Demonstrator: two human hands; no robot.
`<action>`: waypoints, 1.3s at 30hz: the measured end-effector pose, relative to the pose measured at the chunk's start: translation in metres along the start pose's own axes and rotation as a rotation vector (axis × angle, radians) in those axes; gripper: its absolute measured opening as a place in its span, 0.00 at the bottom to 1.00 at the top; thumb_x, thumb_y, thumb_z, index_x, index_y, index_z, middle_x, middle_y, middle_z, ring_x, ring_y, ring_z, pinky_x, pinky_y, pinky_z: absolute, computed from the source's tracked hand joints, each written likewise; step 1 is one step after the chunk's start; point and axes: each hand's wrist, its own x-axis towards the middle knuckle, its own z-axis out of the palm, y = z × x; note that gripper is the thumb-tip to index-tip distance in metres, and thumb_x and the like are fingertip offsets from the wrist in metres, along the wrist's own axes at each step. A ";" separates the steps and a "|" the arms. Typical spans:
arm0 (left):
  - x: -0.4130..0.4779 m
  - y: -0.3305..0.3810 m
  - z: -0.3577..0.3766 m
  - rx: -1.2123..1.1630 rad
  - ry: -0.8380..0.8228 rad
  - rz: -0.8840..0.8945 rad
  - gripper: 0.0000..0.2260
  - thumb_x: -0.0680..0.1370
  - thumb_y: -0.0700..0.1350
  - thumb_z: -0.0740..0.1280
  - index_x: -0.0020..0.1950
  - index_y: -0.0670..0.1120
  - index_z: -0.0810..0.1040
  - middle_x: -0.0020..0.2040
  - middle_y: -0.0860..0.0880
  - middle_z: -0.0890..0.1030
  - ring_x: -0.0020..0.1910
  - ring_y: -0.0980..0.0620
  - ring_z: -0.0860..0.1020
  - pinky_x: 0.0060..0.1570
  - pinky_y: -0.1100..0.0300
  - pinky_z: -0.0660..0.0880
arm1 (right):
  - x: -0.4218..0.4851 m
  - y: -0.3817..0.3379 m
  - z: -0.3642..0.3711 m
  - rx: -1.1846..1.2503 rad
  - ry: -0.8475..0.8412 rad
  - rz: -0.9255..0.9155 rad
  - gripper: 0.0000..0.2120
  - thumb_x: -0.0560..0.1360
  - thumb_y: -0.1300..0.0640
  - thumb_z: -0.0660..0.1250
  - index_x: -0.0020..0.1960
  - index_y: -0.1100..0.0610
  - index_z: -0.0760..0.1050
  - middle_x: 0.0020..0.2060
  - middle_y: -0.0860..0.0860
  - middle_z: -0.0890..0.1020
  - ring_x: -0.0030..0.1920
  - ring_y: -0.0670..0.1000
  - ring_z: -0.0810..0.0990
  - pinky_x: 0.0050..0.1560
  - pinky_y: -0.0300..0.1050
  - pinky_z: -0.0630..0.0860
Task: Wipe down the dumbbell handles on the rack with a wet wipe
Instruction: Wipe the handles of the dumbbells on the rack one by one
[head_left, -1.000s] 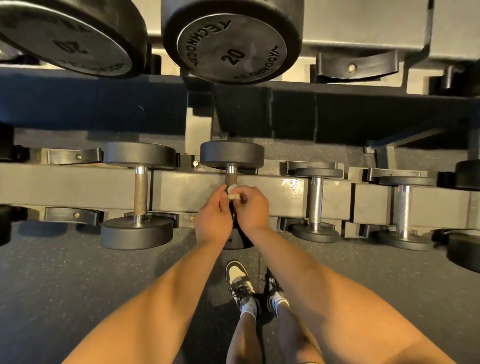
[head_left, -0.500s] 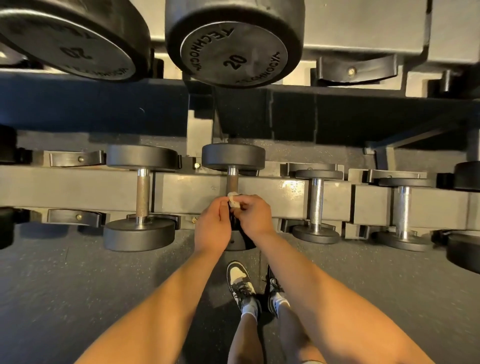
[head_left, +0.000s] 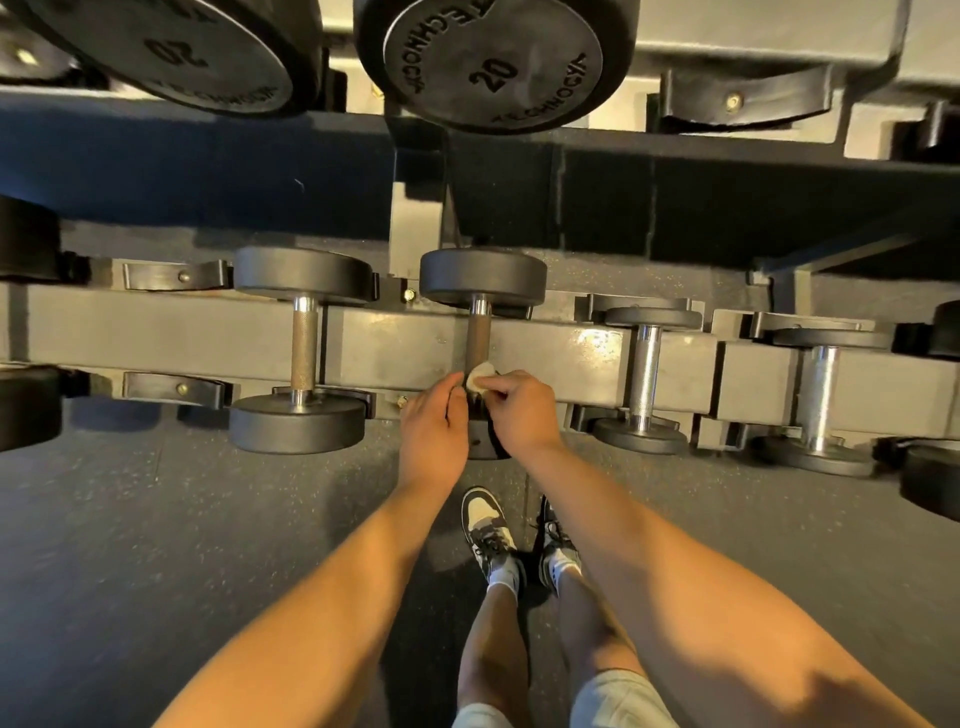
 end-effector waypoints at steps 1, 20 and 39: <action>0.002 0.000 -0.002 -0.002 -0.008 -0.018 0.18 0.86 0.50 0.55 0.75 0.52 0.72 0.70 0.49 0.76 0.69 0.48 0.70 0.66 0.59 0.64 | -0.001 0.000 -0.003 -0.016 -0.030 0.018 0.12 0.78 0.66 0.67 0.59 0.59 0.83 0.57 0.55 0.84 0.58 0.53 0.81 0.55 0.24 0.65; 0.010 0.008 -0.005 0.152 -0.045 -0.074 0.19 0.86 0.54 0.52 0.77 0.61 0.67 0.64 0.47 0.81 0.64 0.42 0.74 0.63 0.50 0.73 | 0.006 -0.008 -0.009 0.128 0.064 0.056 0.08 0.78 0.63 0.69 0.55 0.57 0.85 0.53 0.51 0.85 0.52 0.46 0.81 0.53 0.29 0.71; 0.041 0.036 -0.022 -0.218 -0.041 0.057 0.12 0.85 0.46 0.62 0.65 0.50 0.81 0.58 0.53 0.83 0.53 0.57 0.80 0.48 0.75 0.73 | 0.011 -0.028 -0.014 0.490 0.065 -0.004 0.06 0.81 0.62 0.65 0.52 0.53 0.78 0.46 0.50 0.84 0.49 0.50 0.83 0.52 0.41 0.79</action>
